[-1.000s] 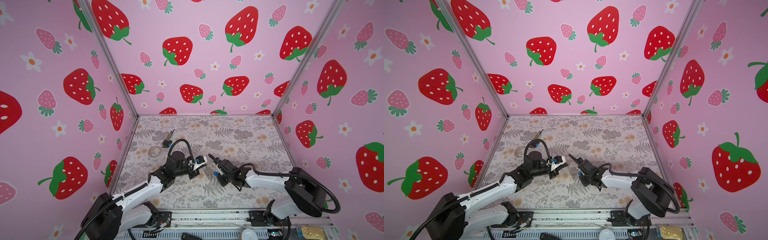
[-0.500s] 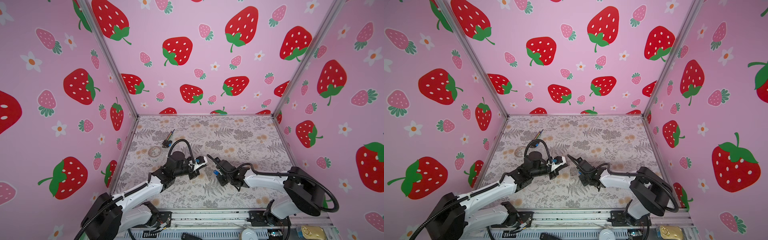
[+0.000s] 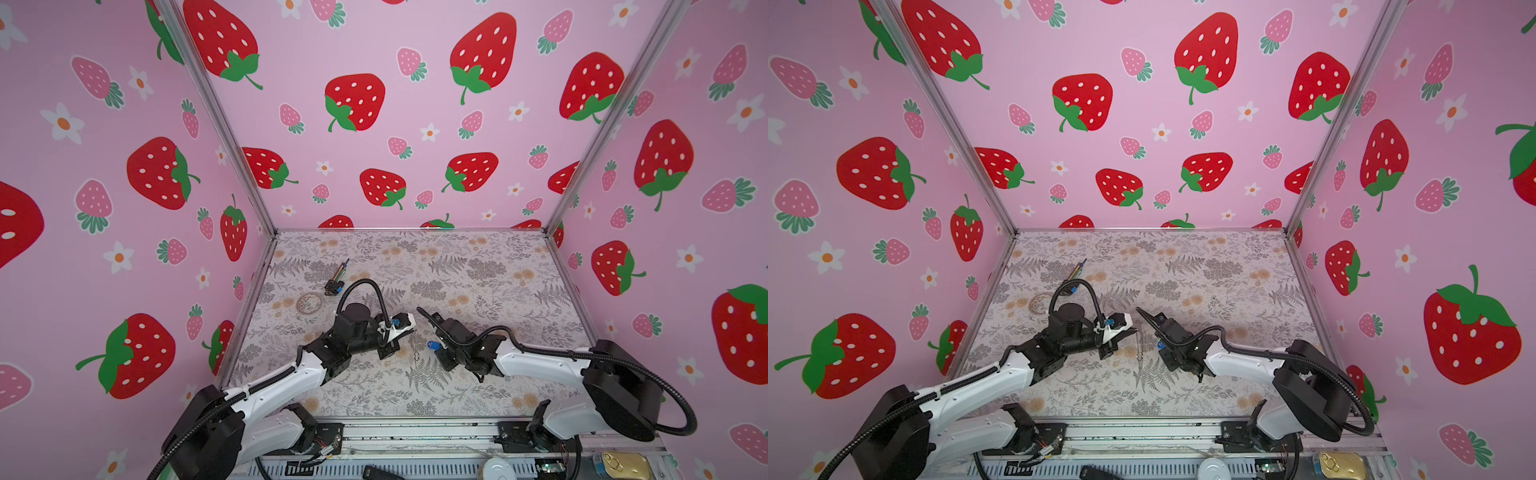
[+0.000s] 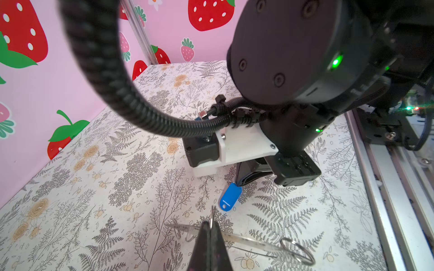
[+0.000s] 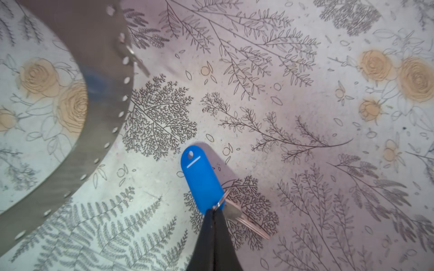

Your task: Put the keys on the keyring

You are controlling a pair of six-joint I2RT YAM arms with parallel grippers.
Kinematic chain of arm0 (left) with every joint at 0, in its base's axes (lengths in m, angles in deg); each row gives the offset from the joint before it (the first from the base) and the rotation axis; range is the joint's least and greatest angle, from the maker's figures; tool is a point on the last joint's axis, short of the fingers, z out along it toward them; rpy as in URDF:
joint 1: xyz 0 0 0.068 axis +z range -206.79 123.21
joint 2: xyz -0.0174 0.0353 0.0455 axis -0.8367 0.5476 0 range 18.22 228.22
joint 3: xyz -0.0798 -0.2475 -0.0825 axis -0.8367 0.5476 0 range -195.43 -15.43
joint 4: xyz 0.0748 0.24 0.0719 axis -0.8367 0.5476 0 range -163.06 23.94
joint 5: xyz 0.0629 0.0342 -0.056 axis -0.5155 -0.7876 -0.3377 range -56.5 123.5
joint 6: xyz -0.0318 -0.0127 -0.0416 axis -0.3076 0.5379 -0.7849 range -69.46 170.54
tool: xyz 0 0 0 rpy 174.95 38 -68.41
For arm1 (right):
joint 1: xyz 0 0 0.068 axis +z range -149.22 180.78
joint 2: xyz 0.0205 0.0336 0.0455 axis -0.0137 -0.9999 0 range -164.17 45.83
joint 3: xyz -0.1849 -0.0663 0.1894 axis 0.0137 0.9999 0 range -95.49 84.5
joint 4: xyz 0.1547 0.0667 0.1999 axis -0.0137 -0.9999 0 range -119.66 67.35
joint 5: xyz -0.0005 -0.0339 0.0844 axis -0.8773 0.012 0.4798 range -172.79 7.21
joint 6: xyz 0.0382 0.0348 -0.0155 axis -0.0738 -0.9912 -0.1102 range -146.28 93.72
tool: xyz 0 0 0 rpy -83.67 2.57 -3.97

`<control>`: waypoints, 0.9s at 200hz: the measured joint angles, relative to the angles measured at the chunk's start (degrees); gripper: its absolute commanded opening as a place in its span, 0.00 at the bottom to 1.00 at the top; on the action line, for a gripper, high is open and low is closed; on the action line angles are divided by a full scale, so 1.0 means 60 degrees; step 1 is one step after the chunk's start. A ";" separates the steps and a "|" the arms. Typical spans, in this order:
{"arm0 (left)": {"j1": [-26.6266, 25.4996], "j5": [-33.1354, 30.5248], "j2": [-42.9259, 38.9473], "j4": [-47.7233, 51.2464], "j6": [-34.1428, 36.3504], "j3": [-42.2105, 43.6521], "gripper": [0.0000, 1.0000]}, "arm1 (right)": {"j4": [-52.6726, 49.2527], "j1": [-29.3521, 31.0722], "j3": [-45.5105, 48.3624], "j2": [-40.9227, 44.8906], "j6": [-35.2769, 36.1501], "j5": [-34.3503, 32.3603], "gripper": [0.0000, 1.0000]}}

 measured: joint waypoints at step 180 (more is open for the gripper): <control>-0.0699 -0.0004 -0.0280 0.0678 0.0856 0.0000 0.00 | 0.0557 0.0000 0.1741 0.5384 0.4302 0.2251 0.00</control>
